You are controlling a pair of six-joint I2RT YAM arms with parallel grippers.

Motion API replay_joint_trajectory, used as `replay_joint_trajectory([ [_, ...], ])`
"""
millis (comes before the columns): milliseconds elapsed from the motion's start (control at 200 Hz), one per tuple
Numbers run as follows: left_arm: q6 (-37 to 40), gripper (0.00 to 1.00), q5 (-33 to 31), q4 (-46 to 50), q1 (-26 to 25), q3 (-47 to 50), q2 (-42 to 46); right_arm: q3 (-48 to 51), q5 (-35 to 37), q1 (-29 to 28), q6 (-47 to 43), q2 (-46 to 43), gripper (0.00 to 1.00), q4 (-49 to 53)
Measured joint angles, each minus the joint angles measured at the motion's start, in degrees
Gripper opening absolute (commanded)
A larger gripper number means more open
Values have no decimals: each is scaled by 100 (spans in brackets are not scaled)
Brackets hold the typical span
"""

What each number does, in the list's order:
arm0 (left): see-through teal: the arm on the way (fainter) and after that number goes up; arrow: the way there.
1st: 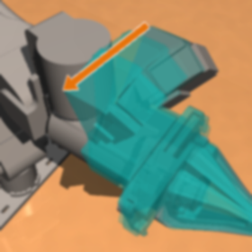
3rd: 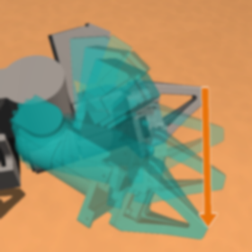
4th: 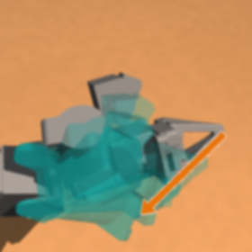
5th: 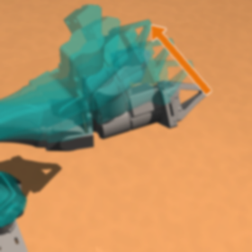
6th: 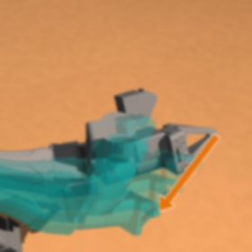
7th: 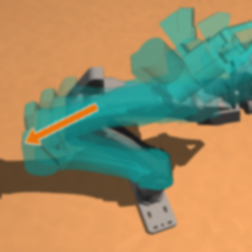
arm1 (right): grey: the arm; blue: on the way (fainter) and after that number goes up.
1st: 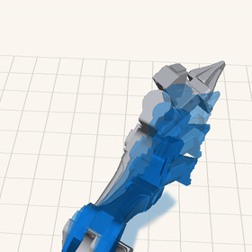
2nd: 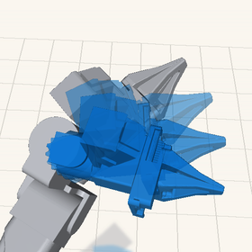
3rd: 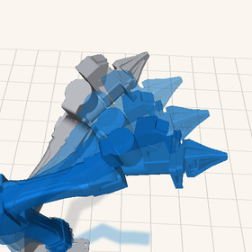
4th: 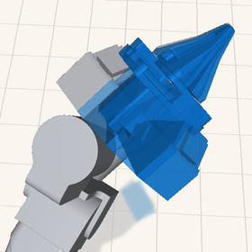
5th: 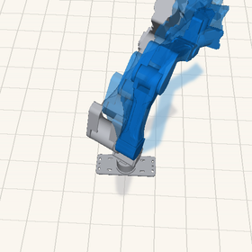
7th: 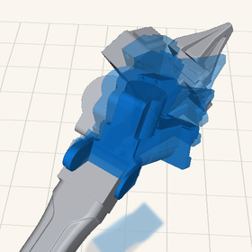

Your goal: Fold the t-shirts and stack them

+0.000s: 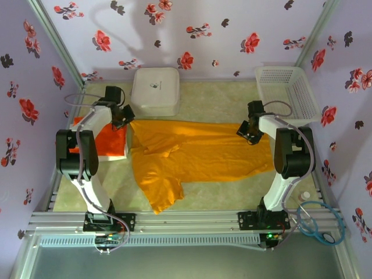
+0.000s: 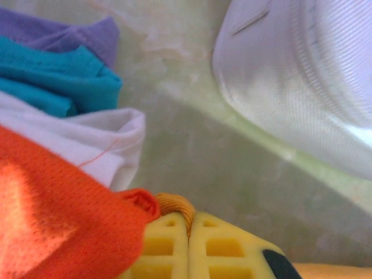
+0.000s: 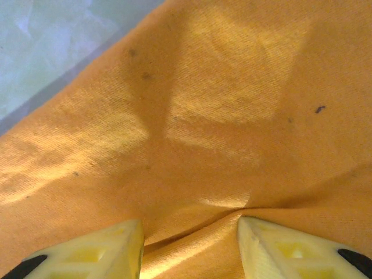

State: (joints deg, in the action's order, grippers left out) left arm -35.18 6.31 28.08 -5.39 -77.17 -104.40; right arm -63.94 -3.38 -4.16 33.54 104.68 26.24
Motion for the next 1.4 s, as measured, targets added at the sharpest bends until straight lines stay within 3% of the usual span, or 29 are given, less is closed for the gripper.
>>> replay_joint_trajectory([
  [100,63,41,20,-15,13,-212,-2,15,-7,4,-9,-2,50,-72],
  [230,129,50,20,-31,44,-321,2,22,-81,15,-55,-24,57,-116],
  [375,144,50,17,2,28,-33,234,22,-173,15,-136,-68,65,-116],
  [590,114,48,68,44,-345,1182,1449,22,-522,20,-201,-354,76,-116],
  [875,-245,43,435,-109,-872,2638,2013,-33,-918,13,-205,-835,76,-70],
  [1110,-492,34,533,-433,-1231,3032,2015,50,-1008,13,-201,-1113,74,-70],
  [1400,-546,29,529,-780,-1287,3042,1613,125,-1045,13,-201,-1104,72,-66],
])
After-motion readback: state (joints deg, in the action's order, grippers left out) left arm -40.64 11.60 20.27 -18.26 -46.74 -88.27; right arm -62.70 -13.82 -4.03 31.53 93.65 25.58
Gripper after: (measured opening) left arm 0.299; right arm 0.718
